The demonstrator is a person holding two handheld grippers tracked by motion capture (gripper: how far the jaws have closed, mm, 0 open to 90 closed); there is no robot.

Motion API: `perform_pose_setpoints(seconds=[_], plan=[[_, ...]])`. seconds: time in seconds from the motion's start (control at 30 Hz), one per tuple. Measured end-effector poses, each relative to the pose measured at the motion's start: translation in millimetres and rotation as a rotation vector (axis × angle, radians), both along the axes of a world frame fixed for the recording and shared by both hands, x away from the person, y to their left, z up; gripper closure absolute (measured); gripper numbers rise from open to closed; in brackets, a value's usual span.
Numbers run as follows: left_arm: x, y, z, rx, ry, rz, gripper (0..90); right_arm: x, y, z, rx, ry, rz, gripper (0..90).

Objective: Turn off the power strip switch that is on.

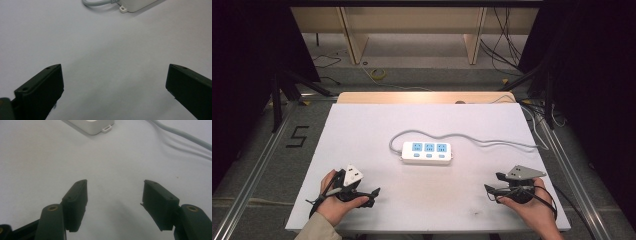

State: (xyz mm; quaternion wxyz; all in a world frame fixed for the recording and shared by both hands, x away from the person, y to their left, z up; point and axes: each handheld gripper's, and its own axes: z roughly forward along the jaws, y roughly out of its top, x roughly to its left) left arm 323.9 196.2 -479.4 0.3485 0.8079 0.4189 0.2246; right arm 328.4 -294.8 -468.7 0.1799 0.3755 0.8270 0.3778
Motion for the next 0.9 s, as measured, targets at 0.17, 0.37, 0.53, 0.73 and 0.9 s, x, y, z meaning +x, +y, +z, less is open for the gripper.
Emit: perform_pose_setpoints(seconds=[0.17,0.37,0.53,0.73,0.9], plan=[[-0.7,-1.2,0.6,0.005,-0.003,-0.003,1.2,0.0,2.1,0.1,-0.016,-0.005,0.021,41.9],[0.0,-1.0,0.2,0.009,0.000,0.008,2.1,0.9,3.8,2.4,-0.033,0.001,0.032,54.6],[-0.5,-1.9,0.1,0.012,-0.003,0.004,2.3,2.1,4.2,5.2,-0.027,0.011,0.050,65.8],[0.3,-1.4,0.5,0.015,-0.007,0.013,2.7,3.2,6.5,8.7,-0.049,-0.010,0.063,78.0],[0.9,-2.0,0.7,0.021,-0.016,0.013,3.3,4.6,8.2,9.9,-0.062,-0.009,0.057,86.2]])
